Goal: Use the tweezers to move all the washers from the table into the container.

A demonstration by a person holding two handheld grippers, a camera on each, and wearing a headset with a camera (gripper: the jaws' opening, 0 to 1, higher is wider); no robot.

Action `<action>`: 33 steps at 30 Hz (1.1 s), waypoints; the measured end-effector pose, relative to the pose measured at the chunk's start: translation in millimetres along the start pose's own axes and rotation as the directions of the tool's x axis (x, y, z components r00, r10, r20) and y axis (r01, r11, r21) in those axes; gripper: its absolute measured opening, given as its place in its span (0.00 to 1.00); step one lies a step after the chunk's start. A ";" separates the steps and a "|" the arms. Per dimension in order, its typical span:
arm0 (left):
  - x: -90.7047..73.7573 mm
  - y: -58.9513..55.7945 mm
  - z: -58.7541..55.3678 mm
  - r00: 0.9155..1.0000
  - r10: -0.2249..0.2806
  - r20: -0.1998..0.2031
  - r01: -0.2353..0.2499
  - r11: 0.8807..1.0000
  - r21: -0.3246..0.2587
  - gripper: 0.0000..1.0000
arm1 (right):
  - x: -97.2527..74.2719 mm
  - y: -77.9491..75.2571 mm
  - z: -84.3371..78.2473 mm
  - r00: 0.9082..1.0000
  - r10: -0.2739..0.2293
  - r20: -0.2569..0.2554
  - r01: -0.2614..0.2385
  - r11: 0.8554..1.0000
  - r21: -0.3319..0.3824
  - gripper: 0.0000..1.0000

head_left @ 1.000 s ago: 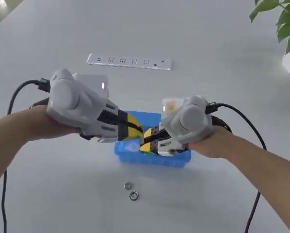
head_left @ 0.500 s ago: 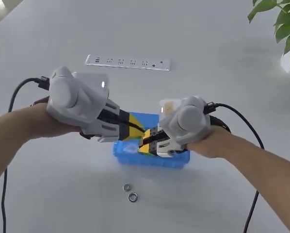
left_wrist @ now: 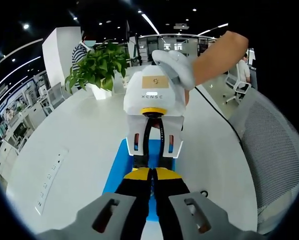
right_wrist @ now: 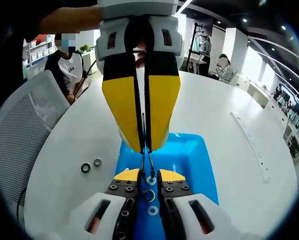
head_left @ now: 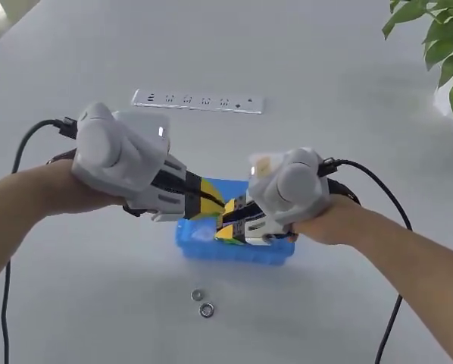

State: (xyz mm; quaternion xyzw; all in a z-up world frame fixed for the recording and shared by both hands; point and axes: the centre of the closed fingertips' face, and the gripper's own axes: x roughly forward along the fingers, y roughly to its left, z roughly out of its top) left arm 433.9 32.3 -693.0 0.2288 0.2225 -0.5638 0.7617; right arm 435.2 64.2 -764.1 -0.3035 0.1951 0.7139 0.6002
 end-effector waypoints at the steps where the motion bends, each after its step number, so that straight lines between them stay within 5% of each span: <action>1: -0.4 -0.1 1.3 1.000 0.001 0.001 -0.001 1.000 0.000 0.05 | -0.5 -0.1 0.4 1.000 -0.001 0.001 0.001 1.000 0.000 0.14; 17: -14.8 -2.5 16.3 1.000 0.022 0.004 -0.022 1.000 -0.020 0.05 | -23.3 5.5 14.2 0.999 -0.035 0.032 0.034 0.999 0.020 0.22; 33: -30.2 -17.2 26.3 0.999 0.032 -0.018 -0.032 0.999 -0.016 0.05 | -51.8 14.6 9.4 0.995 -0.097 0.036 0.095 0.994 0.044 0.33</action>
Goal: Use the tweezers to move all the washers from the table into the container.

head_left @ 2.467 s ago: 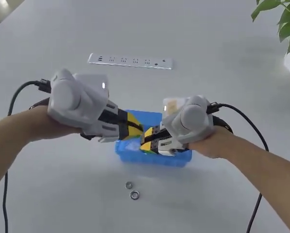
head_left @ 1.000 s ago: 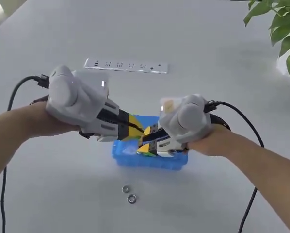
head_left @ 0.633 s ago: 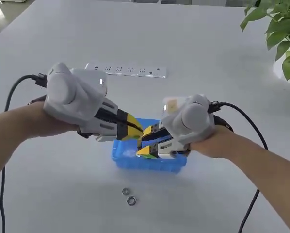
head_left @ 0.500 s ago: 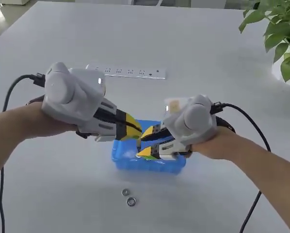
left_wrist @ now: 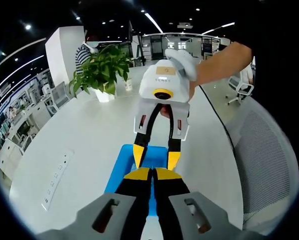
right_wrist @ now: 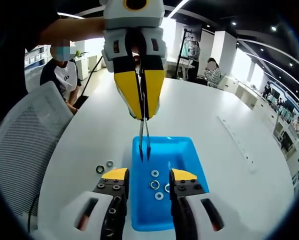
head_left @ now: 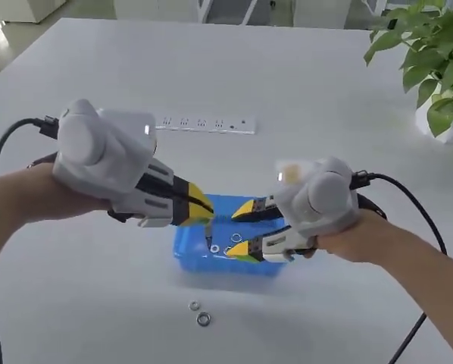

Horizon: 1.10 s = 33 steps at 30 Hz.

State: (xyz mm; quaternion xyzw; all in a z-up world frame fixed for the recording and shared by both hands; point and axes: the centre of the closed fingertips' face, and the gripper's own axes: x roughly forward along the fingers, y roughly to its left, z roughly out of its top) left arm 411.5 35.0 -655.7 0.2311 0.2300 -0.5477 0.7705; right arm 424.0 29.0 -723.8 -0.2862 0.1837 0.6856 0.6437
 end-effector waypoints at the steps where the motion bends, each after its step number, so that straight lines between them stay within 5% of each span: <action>1: -0.7 -1.1 0.4 1.000 0.002 -0.002 -0.002 1.000 0.001 0.05 | -1.8 -0.1 -0.4 1.000 -0.006 0.002 0.006 1.000 0.005 0.35; 33: -18.4 -32.8 3.7 1.000 0.014 -0.005 -0.014 0.999 -0.030 0.05 | -54.6 16.7 -34.8 0.989 -0.148 -0.023 0.149 0.977 0.152 0.59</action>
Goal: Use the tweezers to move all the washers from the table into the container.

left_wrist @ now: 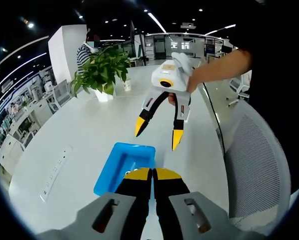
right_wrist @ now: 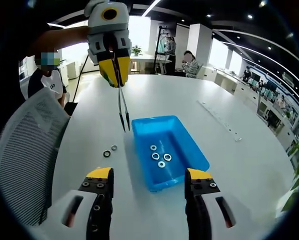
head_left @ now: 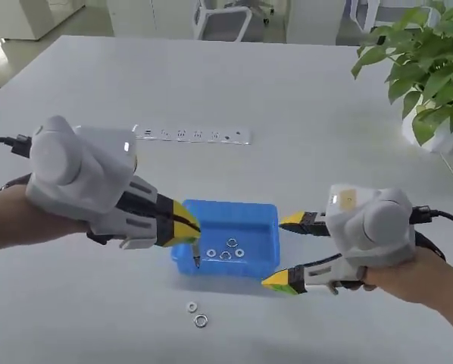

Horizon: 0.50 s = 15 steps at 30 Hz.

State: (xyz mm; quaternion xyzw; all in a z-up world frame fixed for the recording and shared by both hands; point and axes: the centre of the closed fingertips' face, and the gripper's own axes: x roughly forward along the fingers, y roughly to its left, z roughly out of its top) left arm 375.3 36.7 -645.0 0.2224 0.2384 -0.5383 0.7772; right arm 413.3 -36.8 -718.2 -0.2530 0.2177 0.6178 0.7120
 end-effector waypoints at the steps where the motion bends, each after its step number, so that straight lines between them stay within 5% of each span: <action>1: 0.3 -1.4 -0.4 1.000 -0.002 0.000 0.002 1.000 0.000 0.05 | -1.1 0.1 -1.4 1.000 -0.003 0.001 0.003 1.000 0.007 0.59; 15: 6.1 -19.1 -7.1 1.000 -0.029 0.008 0.029 1.000 -0.012 0.05 | -9.8 11.0 -12.3 1.000 -0.014 0.001 0.013 0.999 0.046 0.64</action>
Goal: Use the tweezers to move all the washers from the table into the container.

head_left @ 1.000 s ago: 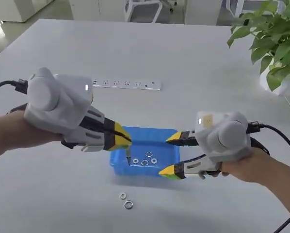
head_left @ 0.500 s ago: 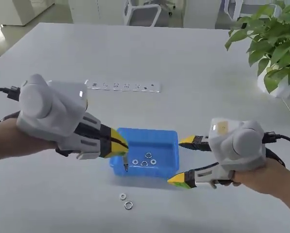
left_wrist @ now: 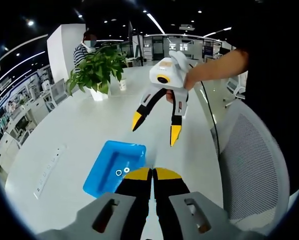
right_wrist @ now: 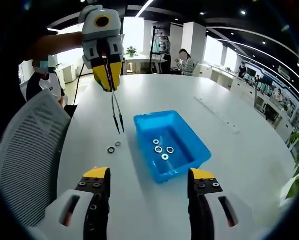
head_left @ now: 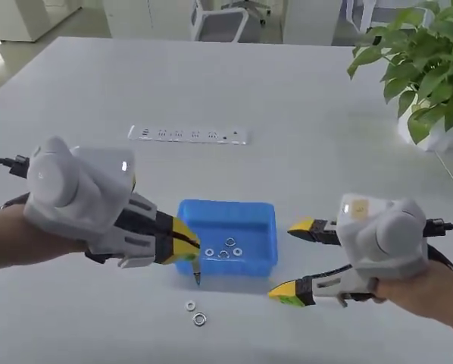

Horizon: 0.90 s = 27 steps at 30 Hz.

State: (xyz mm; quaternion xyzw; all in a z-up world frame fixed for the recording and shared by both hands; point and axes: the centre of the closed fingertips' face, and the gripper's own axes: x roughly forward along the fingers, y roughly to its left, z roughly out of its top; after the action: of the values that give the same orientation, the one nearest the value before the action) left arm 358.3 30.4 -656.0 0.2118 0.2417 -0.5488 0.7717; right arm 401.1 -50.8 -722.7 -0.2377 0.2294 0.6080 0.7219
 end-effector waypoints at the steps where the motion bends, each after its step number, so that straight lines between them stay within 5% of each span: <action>1: 0.5 -0.9 -0.6 1.000 -0.001 0.001 0.001 1.000 -0.001 0.05 | -0.5 1.1 -1.9 1.000 0.001 -0.002 -0.001 1.000 -0.002 0.65; 27: 16.7 -24.8 -17.7 0.999 -0.043 0.003 0.043 0.999 -0.026 0.05 | -4.2 15.8 -13.8 1.000 0.009 -0.011 -0.009 1.000 0.011 0.66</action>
State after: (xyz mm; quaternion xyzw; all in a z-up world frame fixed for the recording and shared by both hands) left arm 336.9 20.9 -681.7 0.1956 0.2524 -0.5622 0.7628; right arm 384.3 -60.3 -731.9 -0.2362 0.2376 0.6087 0.7192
